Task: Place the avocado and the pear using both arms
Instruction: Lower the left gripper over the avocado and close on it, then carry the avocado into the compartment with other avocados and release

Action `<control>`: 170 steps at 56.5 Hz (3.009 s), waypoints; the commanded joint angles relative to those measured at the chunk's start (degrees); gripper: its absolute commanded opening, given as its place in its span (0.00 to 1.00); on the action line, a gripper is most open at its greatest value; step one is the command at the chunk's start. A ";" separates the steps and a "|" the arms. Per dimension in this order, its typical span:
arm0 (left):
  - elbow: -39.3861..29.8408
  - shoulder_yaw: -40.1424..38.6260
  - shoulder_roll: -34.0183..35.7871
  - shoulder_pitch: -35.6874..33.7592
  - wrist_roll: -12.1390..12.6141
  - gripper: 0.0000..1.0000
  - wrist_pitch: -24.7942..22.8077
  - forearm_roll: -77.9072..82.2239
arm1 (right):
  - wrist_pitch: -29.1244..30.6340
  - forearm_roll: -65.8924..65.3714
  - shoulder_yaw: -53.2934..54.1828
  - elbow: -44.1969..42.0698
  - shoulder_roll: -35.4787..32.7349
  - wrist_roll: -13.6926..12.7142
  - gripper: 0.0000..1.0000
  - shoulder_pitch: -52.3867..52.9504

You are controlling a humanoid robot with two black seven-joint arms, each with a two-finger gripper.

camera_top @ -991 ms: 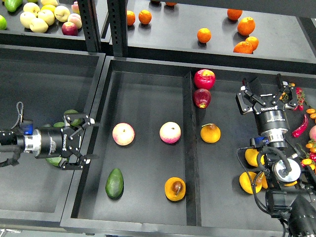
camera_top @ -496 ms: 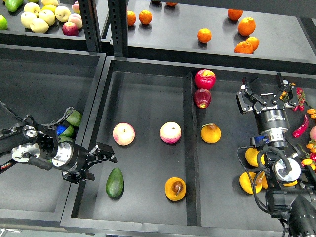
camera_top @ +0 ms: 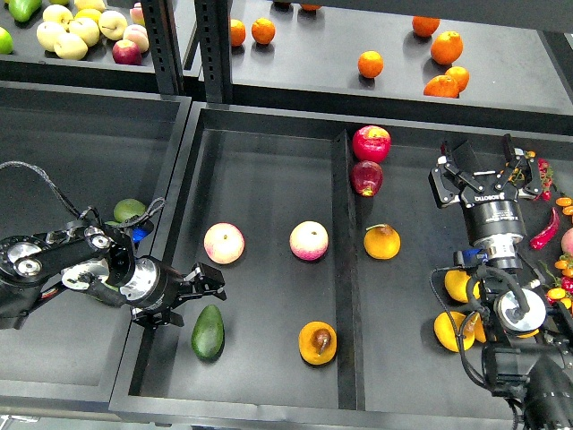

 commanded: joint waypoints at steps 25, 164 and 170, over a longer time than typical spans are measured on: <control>6.25 0.39 -5.22 0.36 0.00 0.99 0.00 2.53 | 0.01 0.00 -0.01 1.57 0.00 0.04 0.99 -0.24; 10.30 -4.88 -2.24 -6.58 0.00 0.36 0.00 -1.42 | 0.01 0.00 1.05 2.01 0.00 -0.05 0.99 -0.59; 10.30 -5.14 1.46 -7.64 0.00 0.36 0.00 -2.91 | 0.01 0.09 0.87 2.10 0.00 -0.13 0.99 -0.51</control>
